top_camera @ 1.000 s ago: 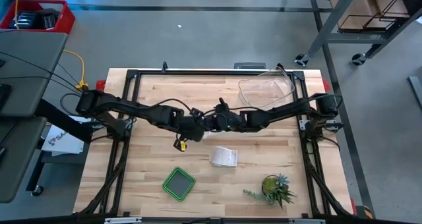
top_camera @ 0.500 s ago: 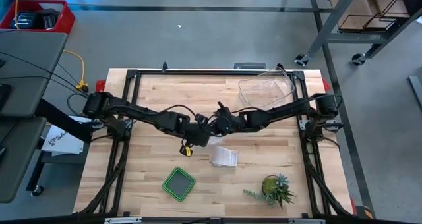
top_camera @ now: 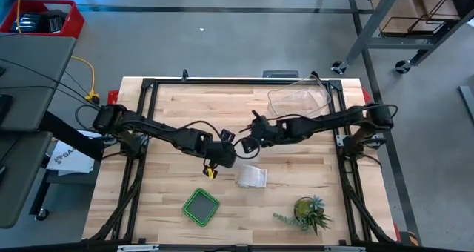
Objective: Roll bandage
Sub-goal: Put the rolled white bandage into the transparent zip bag
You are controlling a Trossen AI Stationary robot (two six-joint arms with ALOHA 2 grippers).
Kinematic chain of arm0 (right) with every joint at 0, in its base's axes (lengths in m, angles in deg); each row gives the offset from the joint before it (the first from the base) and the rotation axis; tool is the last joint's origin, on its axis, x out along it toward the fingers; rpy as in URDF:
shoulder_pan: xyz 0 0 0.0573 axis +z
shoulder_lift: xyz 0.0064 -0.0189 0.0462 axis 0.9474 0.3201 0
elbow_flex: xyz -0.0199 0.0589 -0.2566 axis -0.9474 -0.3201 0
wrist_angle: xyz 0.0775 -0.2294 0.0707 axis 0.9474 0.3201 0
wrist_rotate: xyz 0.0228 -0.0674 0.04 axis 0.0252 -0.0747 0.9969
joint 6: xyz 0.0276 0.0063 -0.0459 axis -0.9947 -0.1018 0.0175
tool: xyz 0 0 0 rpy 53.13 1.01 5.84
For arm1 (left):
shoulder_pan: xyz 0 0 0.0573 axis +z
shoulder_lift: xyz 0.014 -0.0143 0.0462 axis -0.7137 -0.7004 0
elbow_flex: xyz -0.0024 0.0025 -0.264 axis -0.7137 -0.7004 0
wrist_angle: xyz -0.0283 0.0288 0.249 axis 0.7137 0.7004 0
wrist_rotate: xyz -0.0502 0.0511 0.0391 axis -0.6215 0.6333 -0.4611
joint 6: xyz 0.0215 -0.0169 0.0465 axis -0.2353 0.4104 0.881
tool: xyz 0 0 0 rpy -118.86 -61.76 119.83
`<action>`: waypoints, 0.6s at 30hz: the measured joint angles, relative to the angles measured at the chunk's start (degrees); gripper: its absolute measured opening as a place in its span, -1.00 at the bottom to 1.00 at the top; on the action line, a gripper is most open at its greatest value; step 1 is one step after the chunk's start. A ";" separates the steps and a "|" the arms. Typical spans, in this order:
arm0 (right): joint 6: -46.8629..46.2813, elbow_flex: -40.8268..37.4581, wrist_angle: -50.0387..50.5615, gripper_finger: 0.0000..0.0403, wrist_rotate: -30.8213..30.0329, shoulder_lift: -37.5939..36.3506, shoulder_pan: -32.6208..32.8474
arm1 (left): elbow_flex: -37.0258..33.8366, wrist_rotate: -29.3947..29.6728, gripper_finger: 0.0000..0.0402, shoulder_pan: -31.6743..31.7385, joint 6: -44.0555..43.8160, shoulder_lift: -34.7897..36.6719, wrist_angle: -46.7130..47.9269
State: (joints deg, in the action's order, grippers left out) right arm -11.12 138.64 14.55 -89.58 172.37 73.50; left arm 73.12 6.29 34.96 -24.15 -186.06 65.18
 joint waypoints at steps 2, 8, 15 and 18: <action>0.89 0.02 2.67 -0.16 -1.12 -1.84 -0.31 | 0.01 1.53 -1.00 -0.18 1.38 0.01 1.46; 4.17 0.09 6.14 -0.16 -2.98 -5.43 -0.30 | 0.16 4.56 -1.00 -0.91 5.92 0.01 6.68; 4.32 0.07 6.82 -0.16 -2.31 -5.61 1.16 | 0.22 5.60 -1.00 -3.14 12.84 0.10 11.32; 2.16 0.07 5.92 -0.16 -2.44 -5.54 2.74 | 0.20 5.80 -1.00 -3.23 15.42 0.04 10.91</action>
State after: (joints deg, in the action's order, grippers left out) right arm -8.96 138.71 20.48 -92.02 166.83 76.24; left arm 73.32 12.09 31.73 -8.73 -186.01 76.09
